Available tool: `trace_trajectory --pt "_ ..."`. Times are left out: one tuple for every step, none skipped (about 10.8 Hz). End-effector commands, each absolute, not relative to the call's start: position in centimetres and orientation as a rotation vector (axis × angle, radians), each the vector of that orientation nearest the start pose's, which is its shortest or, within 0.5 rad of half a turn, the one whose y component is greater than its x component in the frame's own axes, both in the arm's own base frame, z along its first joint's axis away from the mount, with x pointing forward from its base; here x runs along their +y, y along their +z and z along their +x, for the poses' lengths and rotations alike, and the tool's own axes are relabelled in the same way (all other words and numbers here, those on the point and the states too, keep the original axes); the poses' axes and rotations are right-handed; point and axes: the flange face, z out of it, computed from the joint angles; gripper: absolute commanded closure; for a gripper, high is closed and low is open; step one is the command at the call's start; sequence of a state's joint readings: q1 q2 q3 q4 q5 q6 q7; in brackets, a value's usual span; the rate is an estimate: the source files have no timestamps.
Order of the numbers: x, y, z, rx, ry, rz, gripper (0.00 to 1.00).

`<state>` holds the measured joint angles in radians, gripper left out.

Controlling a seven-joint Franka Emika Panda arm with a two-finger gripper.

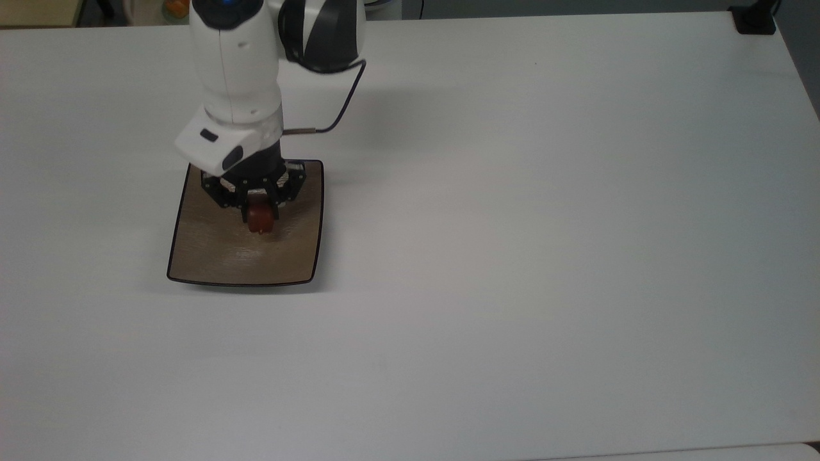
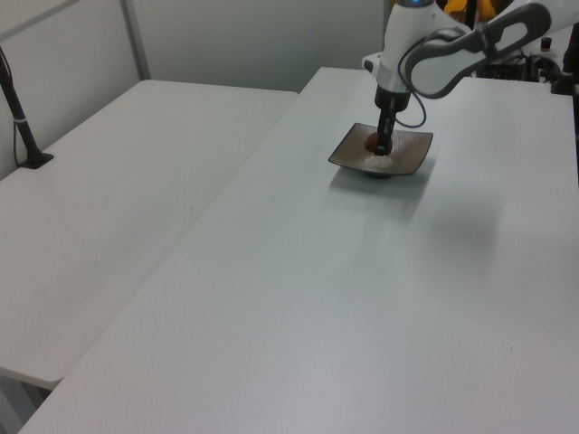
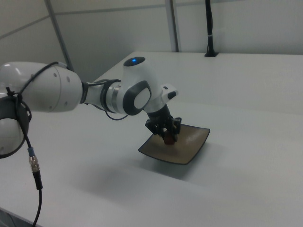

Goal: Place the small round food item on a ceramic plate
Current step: 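Lower the item onto the plate and open the gripper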

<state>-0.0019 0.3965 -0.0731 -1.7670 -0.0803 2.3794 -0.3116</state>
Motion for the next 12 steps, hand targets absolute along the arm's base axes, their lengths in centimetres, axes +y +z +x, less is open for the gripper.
trace_trajectory --pt "-6.3 34.6 67.9 -0.485 -0.389 -3.230 0.52" --pt "-6.4 34.3 68.0 -0.480 -0.394 -3.229 0.36" --pt "-6.7 34.3 67.9 -0.470 -0.394 -3.230 0.15" --pt "-6.8 34.3 67.8 -0.443 -0.393 -3.231 0.00" --pt "-6.8 34.6 67.8 -0.442 -0.393 -3.231 0.00" --pt "-6.7 36.0 67.7 -0.435 -0.416 -3.229 0.00" --pt "-6.4 38.5 67.4 -0.424 -0.468 -3.225 0.00" --pt "-5.8 42.0 66.5 -0.360 -0.443 -3.224 0.00" --pt "-4.9 45.0 65.4 -0.335 -0.419 -3.220 0.00" --pt "-4.6 48.3 64.0 -0.311 -0.402 -3.210 0.00" --pt "-3.2 51.2 62.2 -0.305 -0.350 -3.182 0.00" --pt "-2.1 54.3 60.2 -0.293 -0.316 -3.135 0.00"
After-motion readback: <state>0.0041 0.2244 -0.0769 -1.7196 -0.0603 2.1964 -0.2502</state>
